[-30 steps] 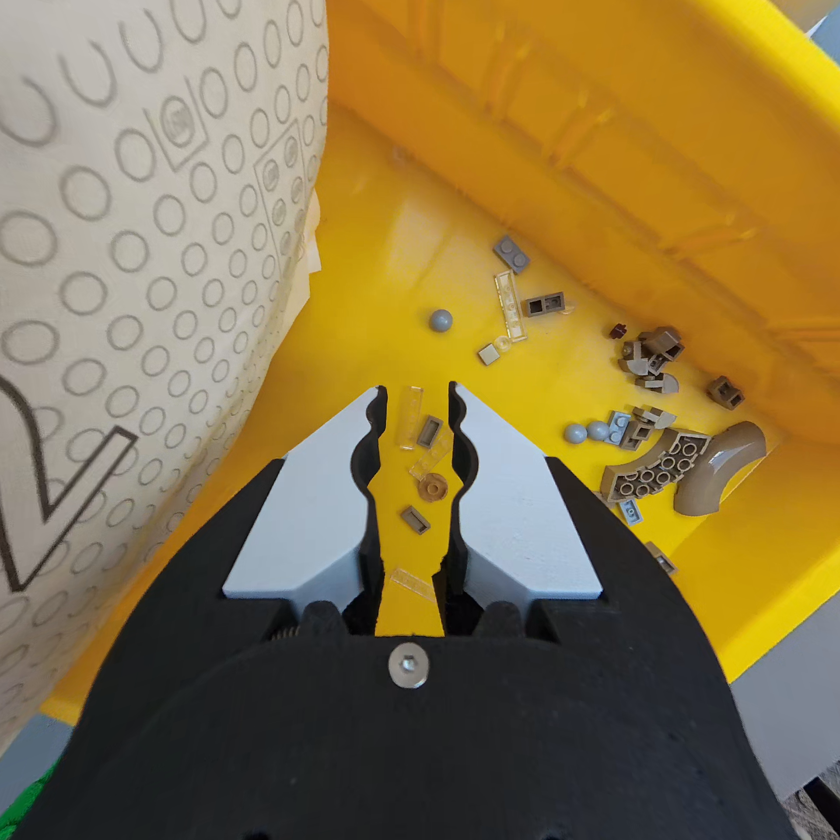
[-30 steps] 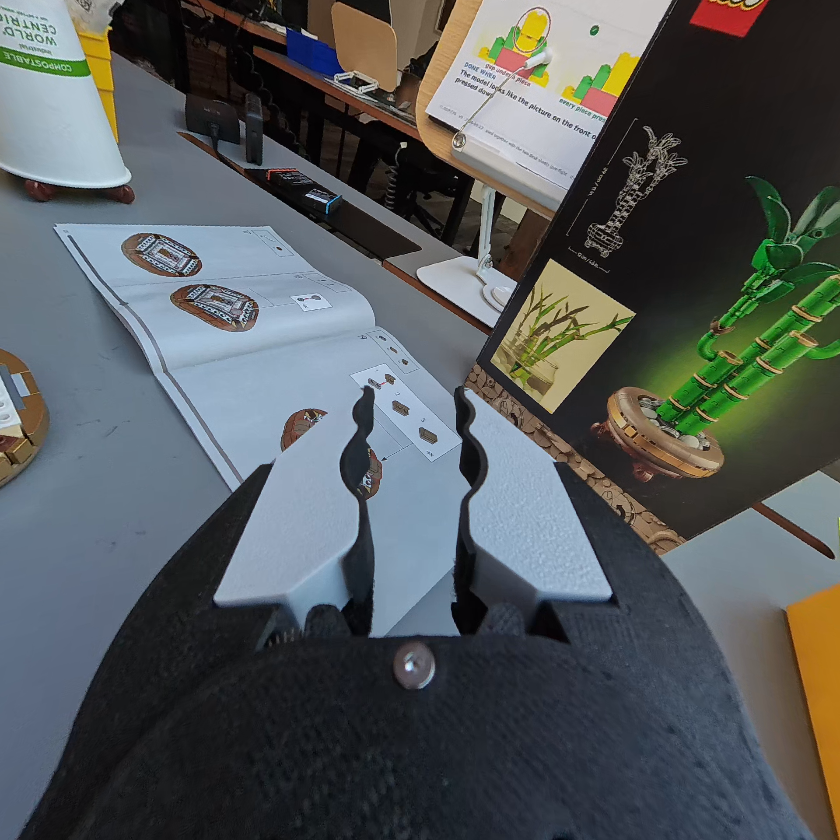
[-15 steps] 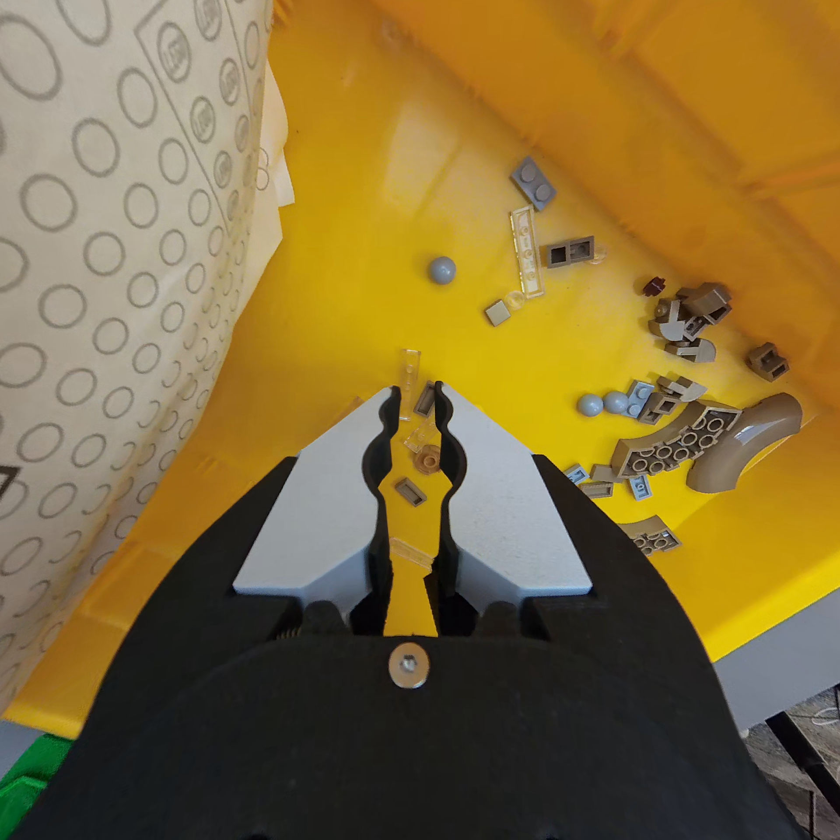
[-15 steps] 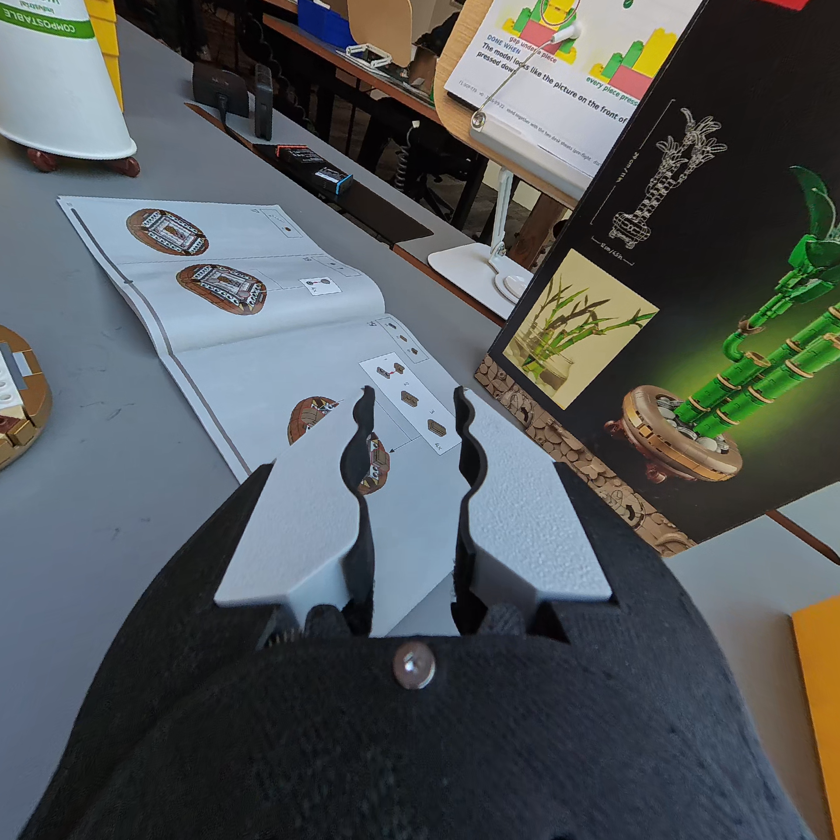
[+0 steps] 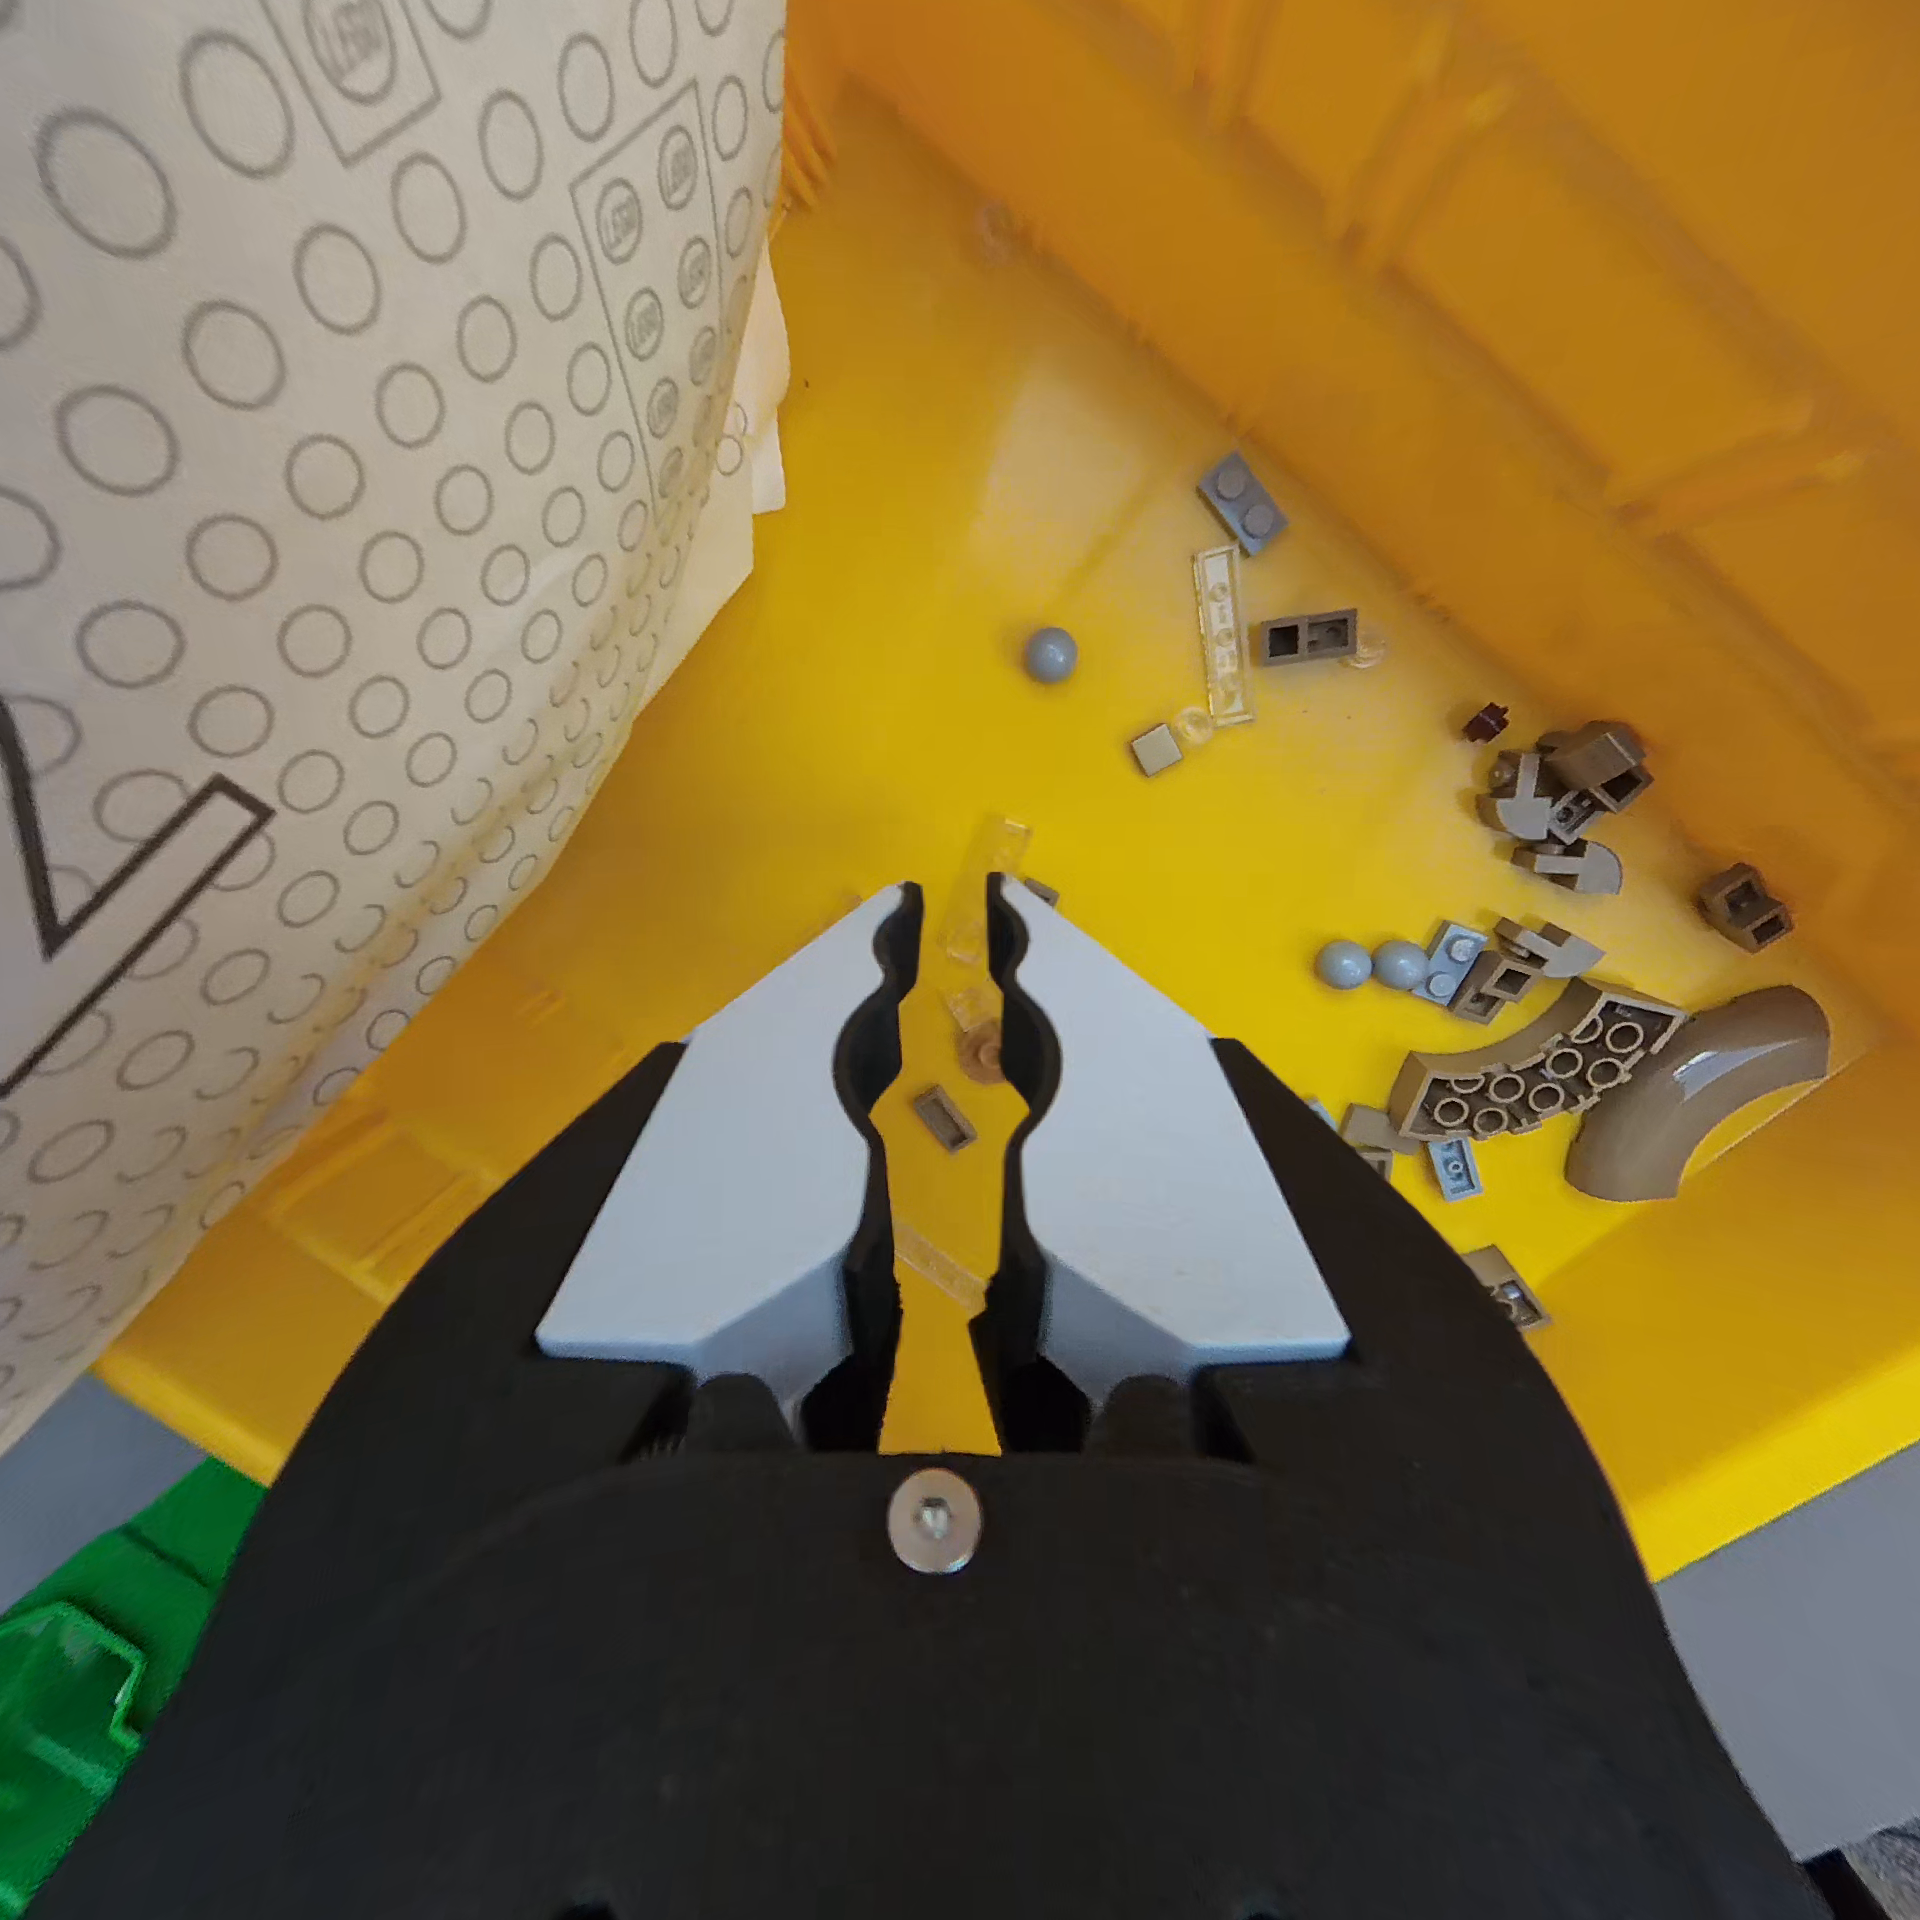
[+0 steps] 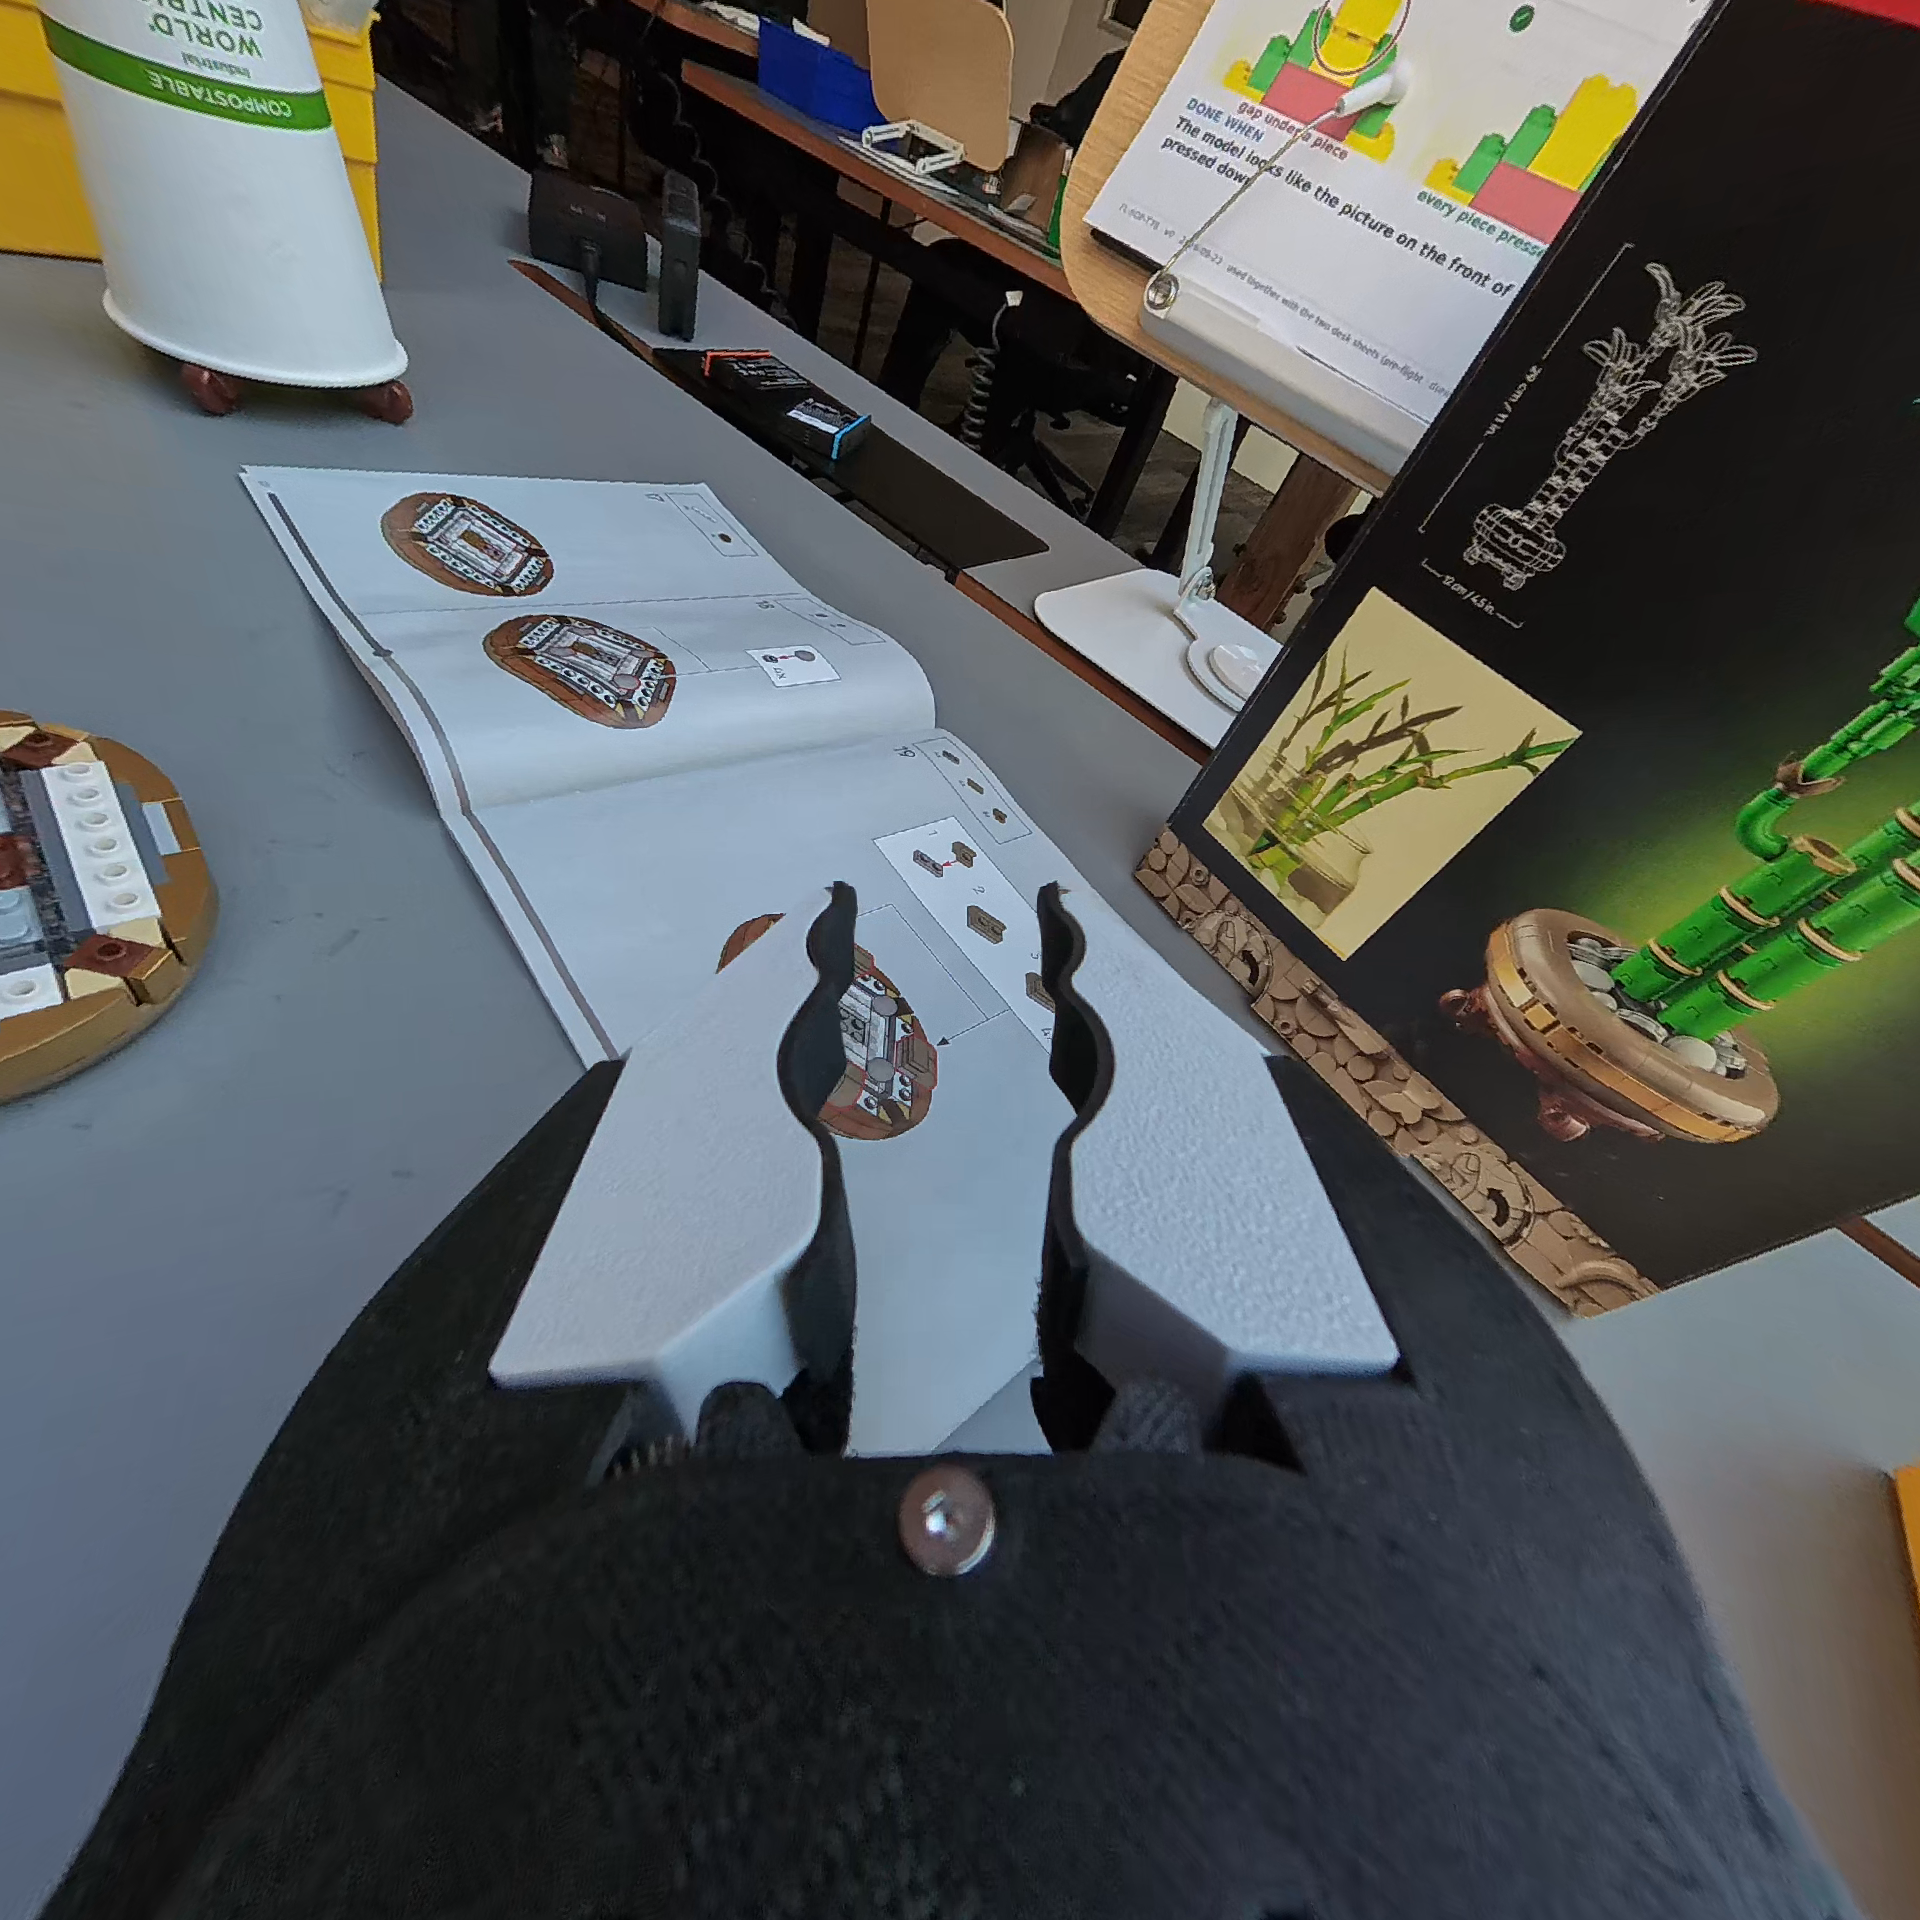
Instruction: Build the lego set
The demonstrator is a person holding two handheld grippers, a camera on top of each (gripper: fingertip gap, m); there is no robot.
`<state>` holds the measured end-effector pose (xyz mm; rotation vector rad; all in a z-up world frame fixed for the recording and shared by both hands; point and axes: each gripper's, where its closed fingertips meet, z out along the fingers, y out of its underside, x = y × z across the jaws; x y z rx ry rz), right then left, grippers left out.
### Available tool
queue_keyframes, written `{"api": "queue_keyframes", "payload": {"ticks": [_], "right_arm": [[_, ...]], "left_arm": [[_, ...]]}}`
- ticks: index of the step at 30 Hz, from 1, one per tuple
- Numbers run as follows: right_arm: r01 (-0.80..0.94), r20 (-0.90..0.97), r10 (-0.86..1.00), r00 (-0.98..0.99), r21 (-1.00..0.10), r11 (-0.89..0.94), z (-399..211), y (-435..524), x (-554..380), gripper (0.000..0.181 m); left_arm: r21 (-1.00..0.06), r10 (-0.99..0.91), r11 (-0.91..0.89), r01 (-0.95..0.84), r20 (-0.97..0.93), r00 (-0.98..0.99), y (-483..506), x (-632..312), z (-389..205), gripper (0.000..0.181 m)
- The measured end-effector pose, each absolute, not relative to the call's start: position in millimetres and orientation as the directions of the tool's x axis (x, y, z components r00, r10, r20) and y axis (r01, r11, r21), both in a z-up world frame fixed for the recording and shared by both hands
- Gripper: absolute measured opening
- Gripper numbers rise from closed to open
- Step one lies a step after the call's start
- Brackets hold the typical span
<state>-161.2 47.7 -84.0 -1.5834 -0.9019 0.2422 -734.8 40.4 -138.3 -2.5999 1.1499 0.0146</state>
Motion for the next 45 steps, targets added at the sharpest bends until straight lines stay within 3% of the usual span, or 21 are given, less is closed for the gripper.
{"api": "queue_keyframes", "payload": {"ticks": [10,19,27,36,45], "right_arm": [[0.432,0.345,0.658,0.669,-0.901,0.033,-88.8,48.4,-161.2,0.035],[0.445,0.346,0.666,0.661,-0.895,0.023,-92.8,48.9,-162.7,0.035],[0.439,0.341,0.675,0.655,-0.898,0.029,-91.9,47.7,-164.5,0.035],[0.439,0.344,0.682,0.646,-0.898,0.037,-91.0,45.5,-166.8,0.035],[0.467,0.358,0.692,0.626,-0.884,0.035,-96.2,43.0,-170.5,0.035]], "left_arm": [[-0.156,-0.807,-0.569,-0.808,-0.086,0.585,38.9,-727.7,-156.6,0.024],[-0.130,-0.773,-0.632,-0.764,0.031,0.634,33.5,-731.5,-160.5,0.007],[-0.153,-0.791,-0.574,-0.805,-0.154,0.593,39.6,-735.2,-156.1,0.006],[-0.139,-0.762,-0.531,-0.836,-0.353,0.543,38.6,-732.8,-96.3,0.006],[-0.325,-0.805,-0.370,-0.870,-0.356,0.475,-2.0,-607.5,11.8,0.006]]}}
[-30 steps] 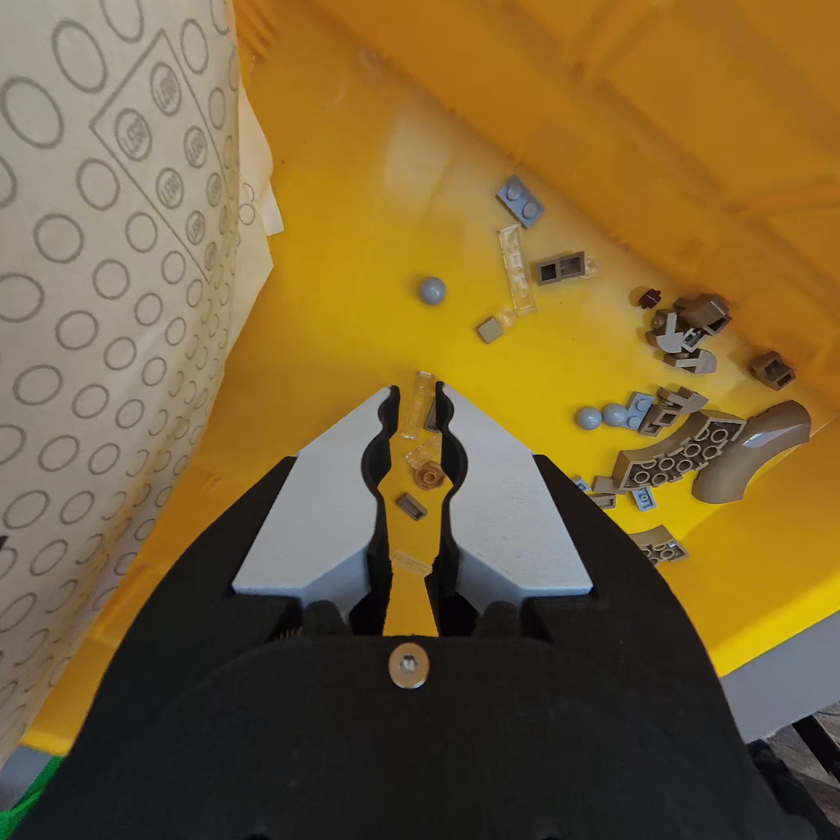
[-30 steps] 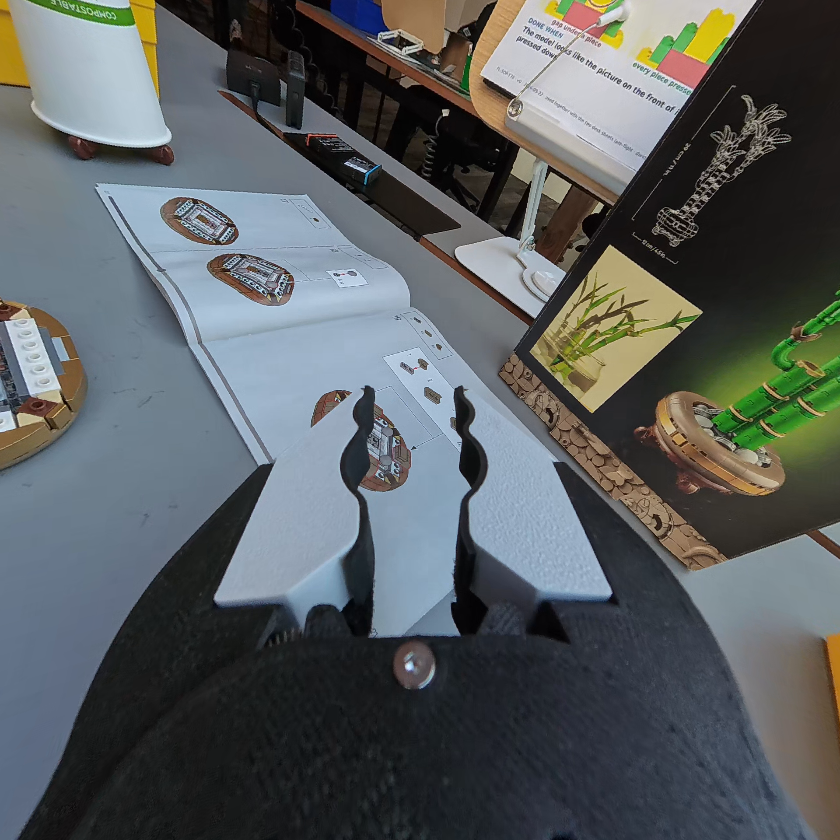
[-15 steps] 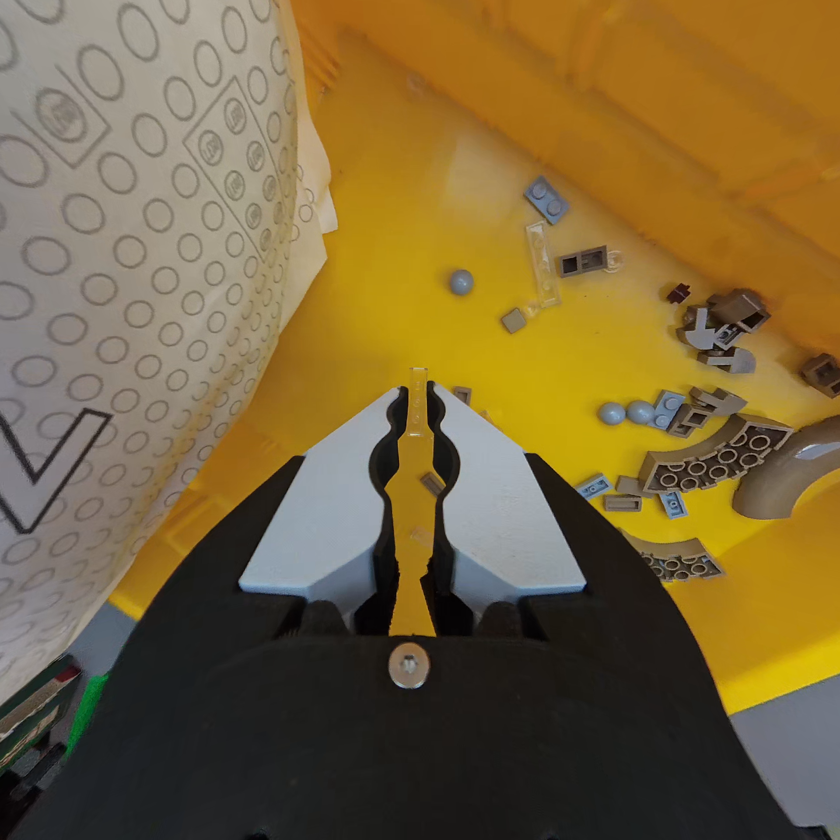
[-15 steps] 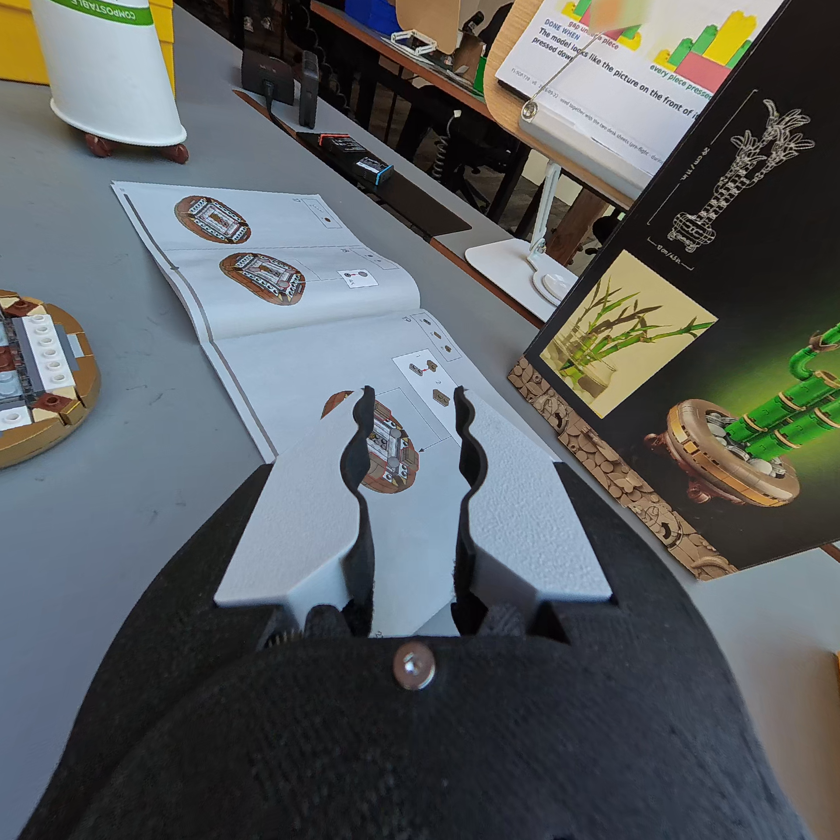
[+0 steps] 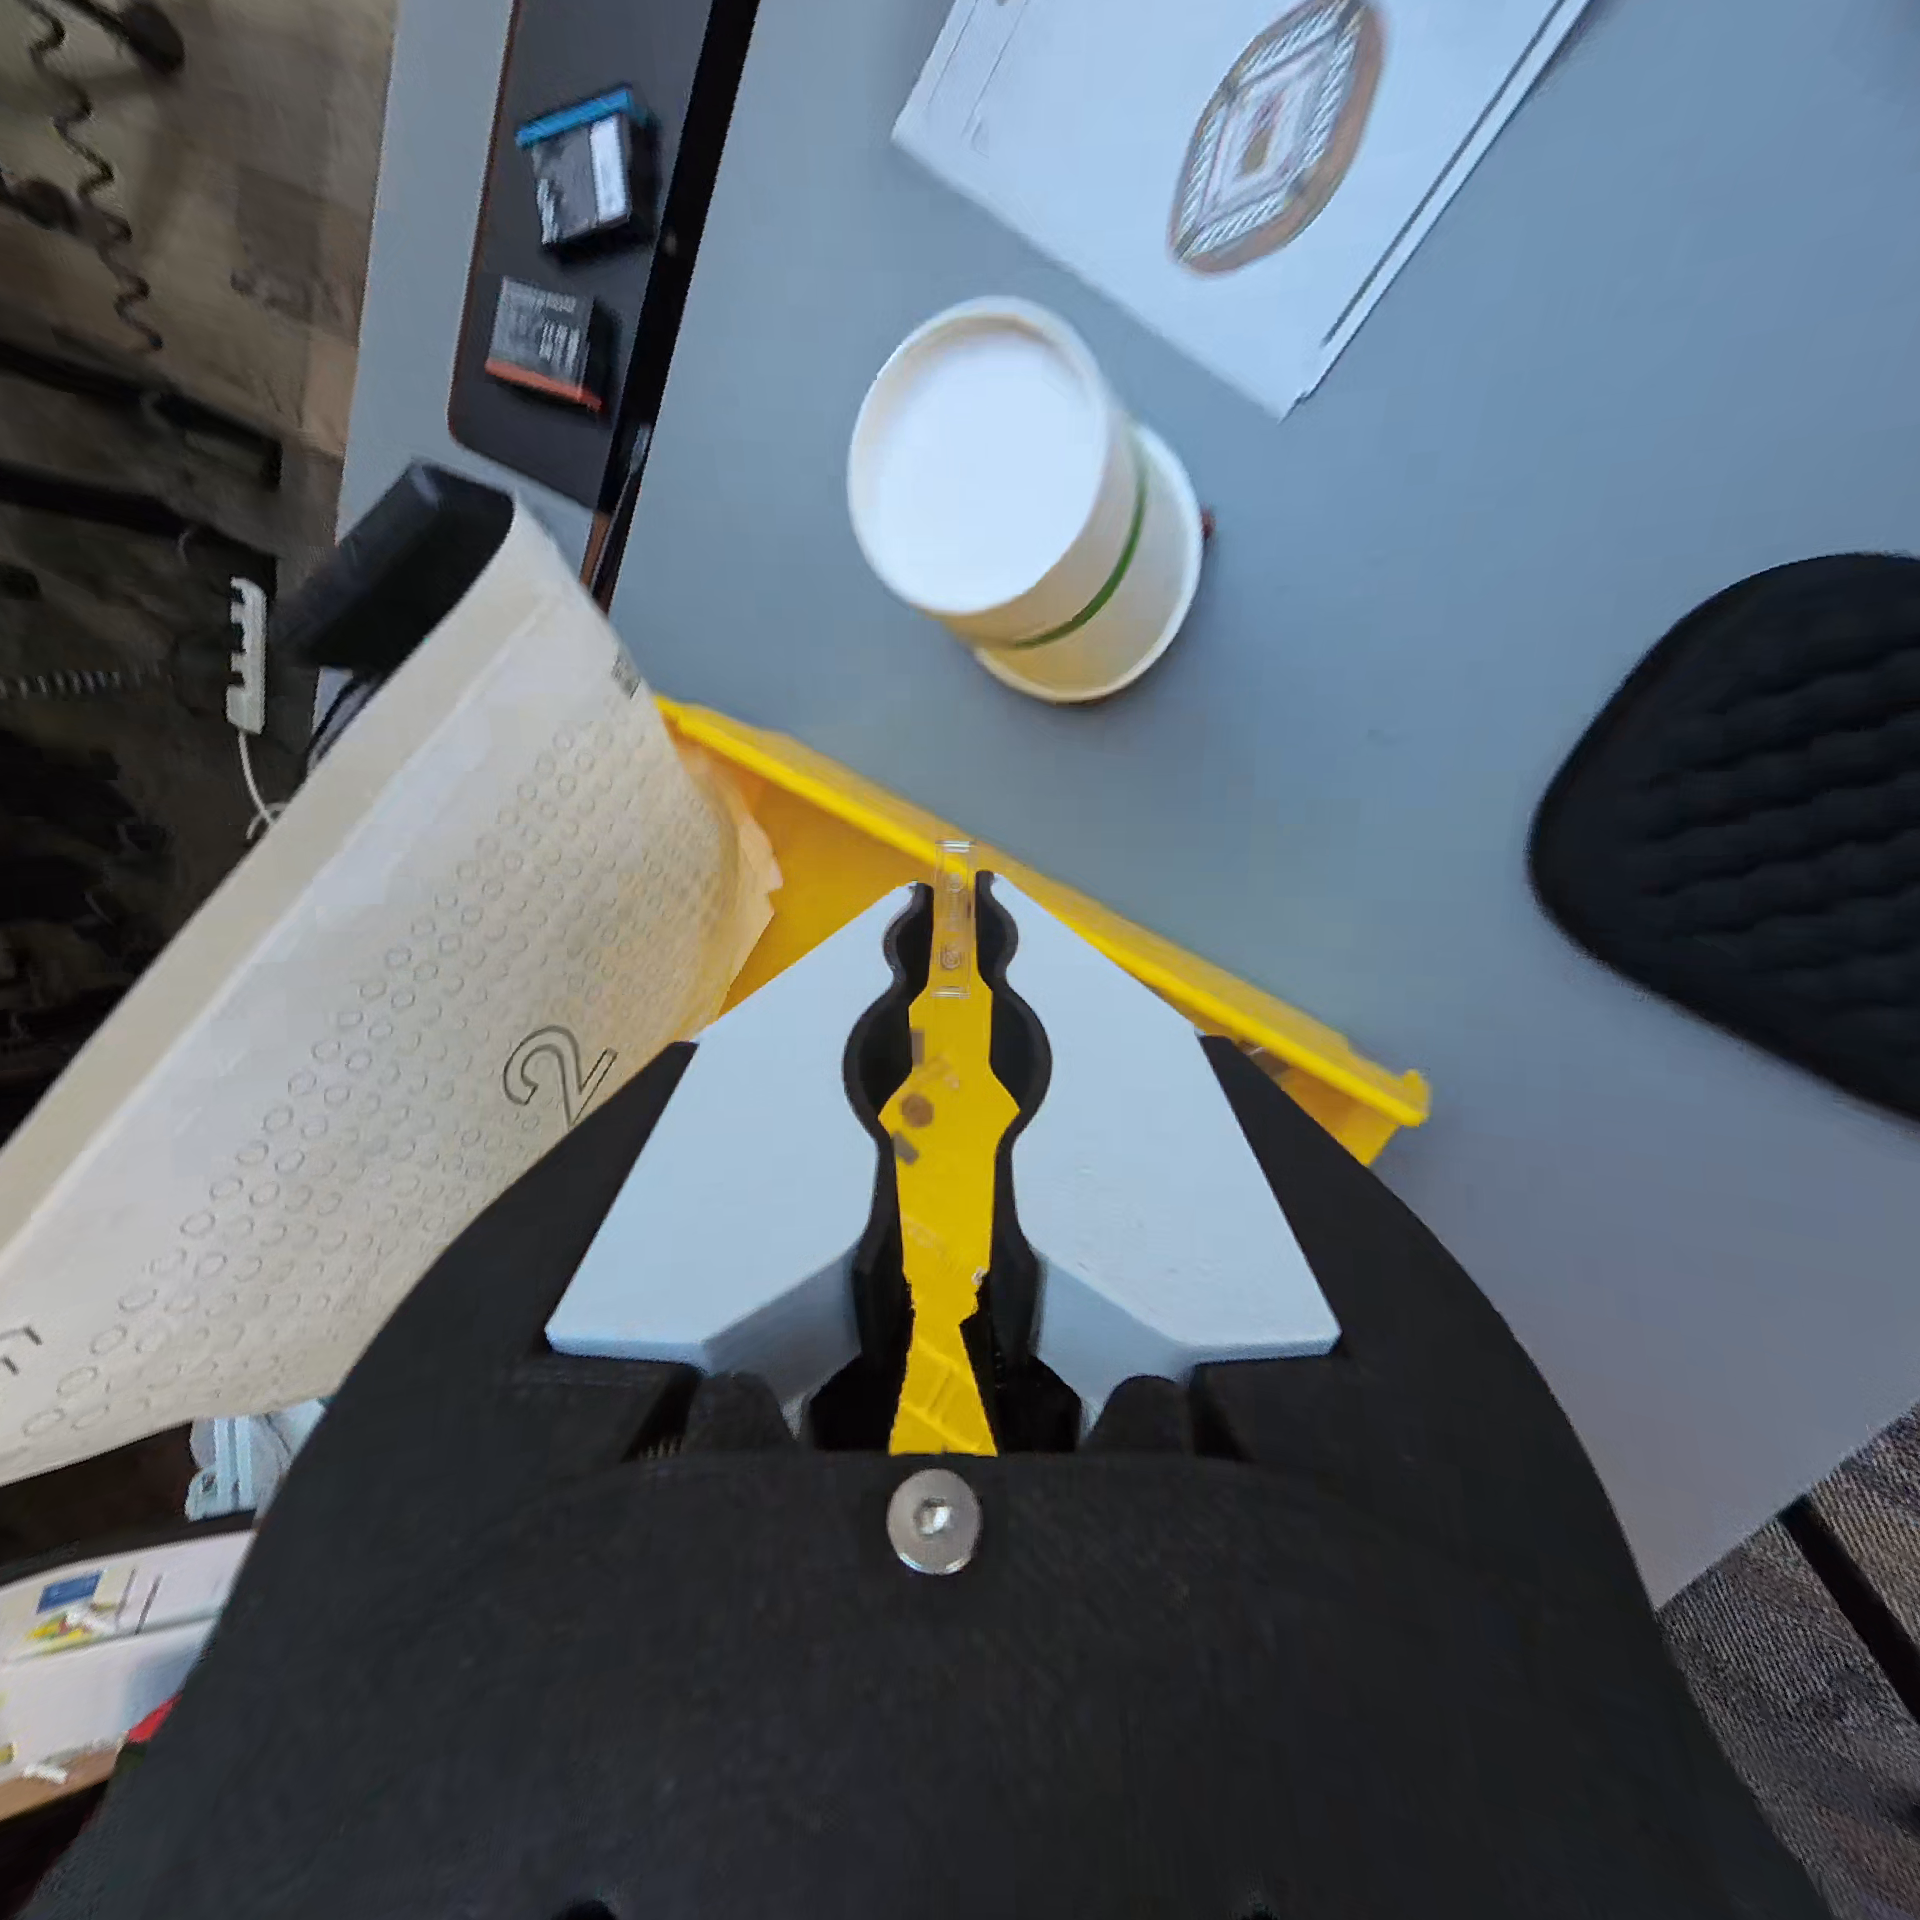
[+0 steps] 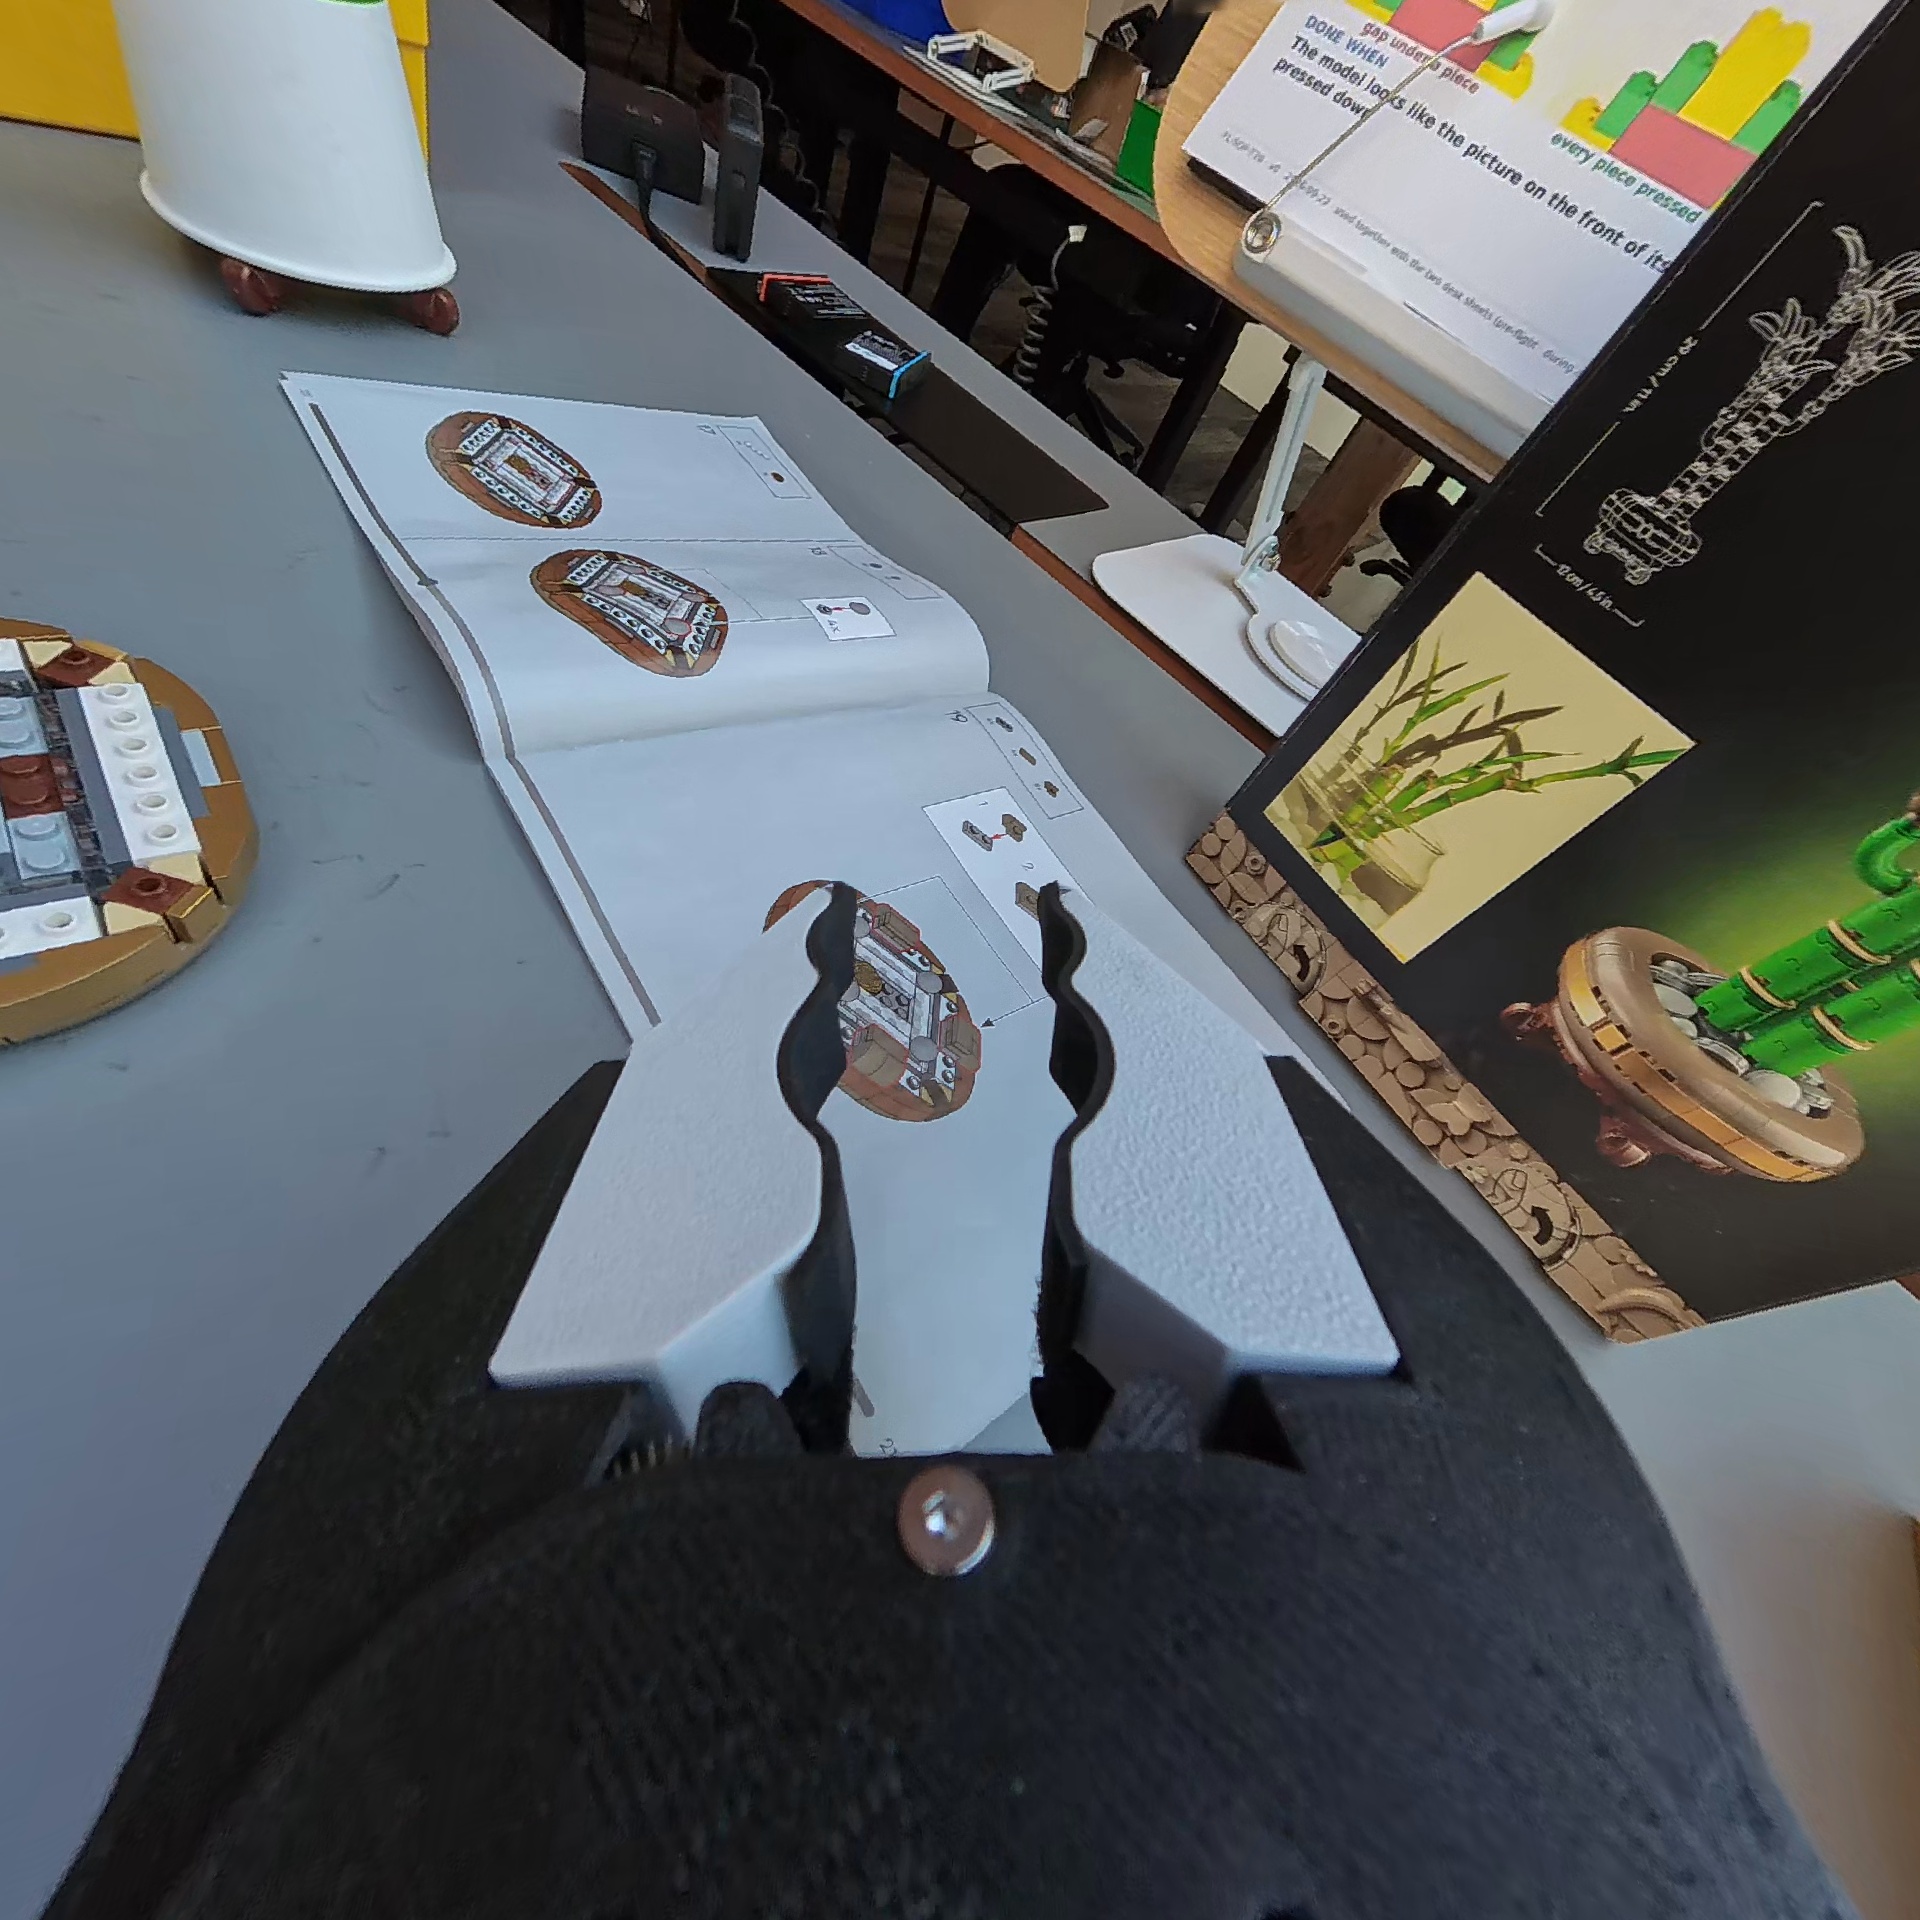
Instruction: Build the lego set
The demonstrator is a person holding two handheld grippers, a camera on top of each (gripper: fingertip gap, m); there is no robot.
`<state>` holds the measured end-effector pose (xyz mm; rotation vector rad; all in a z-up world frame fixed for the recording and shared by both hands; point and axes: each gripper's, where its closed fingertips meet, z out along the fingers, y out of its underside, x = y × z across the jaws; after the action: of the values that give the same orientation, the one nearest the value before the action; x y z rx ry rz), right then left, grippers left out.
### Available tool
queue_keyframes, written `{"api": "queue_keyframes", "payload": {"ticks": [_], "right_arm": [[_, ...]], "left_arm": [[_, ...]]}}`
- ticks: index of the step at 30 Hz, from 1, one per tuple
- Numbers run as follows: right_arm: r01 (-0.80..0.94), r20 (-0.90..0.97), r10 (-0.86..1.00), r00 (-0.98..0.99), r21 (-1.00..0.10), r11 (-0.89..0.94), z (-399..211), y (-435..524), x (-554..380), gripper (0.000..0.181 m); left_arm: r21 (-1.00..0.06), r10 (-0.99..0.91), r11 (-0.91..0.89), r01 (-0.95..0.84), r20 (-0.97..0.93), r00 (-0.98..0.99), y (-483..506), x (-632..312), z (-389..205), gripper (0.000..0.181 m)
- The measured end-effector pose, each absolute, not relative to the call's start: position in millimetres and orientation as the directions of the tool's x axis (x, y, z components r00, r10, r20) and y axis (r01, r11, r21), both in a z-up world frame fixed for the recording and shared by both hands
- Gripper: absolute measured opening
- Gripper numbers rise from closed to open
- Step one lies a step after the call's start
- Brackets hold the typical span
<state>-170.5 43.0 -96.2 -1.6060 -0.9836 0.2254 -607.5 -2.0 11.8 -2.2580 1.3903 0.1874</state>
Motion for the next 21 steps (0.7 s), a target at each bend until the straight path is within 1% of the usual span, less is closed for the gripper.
{"api": "queue_keyframes", "payload": {"ticks": [2,4,6,8,12,15,18,21], "right_arm": [[0.472,0.361,0.697,0.619,-0.881,0.037,-97.3,41.0,-171.5,0.035],[0.472,0.360,0.703,0.613,-0.881,0.040,-97.9,38.0,-172.4,0.035],[0.469,0.356,0.711,0.607,-0.882,0.041,-98.3,34.7,-173.4,0.035],[0.468,0.354,0.718,0.599,-0.883,0.045,-98.6,31.2,-174.6,0.035],[0.477,0.356,0.733,0.580,-0.877,0.048,-101.6,25.5,-176.7,0.035],[0.488,0.364,0.737,0.569,-0.871,0.053,-103.1,22.5,-177.6,0.035],[0.489,0.364,0.739,0.567,-0.871,0.054,-103.1,21.6,-178.0,0.035],[0.478,0.352,0.743,0.570,-0.877,0.049,-102.2,21.4,-178.0,0.035]], "left_arm": [[-0.358,-0.838,-0.321,-0.877,-0.324,0.439,-17.2,-567.2,15.9,0.006],[-0.371,-0.870,-0.284,-0.884,-0.288,0.400,-30.3,-529.4,8.1,0.005],[-0.372,-0.886,-0.259,-0.891,-0.277,0.373,-35.5,-497.6,-8.6,0.006],[-0.365,-0.897,-0.274,-0.890,-0.237,0.373,-38.3,-470.9,-33.7,0.006],[-0.329,-0.882,-0.352,-0.877,-0.198,0.428,-31.3,-443.4,-85.8,0.006],[-0.306,-0.840,-0.458,-0.835,-0.158,0.519,-25.0,-439.2,-114.7,0.006],[-0.262,-0.805,-0.541,-0.799,-0.116,0.583,-25.8,-441.3,-137.2,0.006],[-0.247,-0.793,-0.577,-0.778,-0.058,0.607,-32.7,-438.3,-150.0,0.006]]}}
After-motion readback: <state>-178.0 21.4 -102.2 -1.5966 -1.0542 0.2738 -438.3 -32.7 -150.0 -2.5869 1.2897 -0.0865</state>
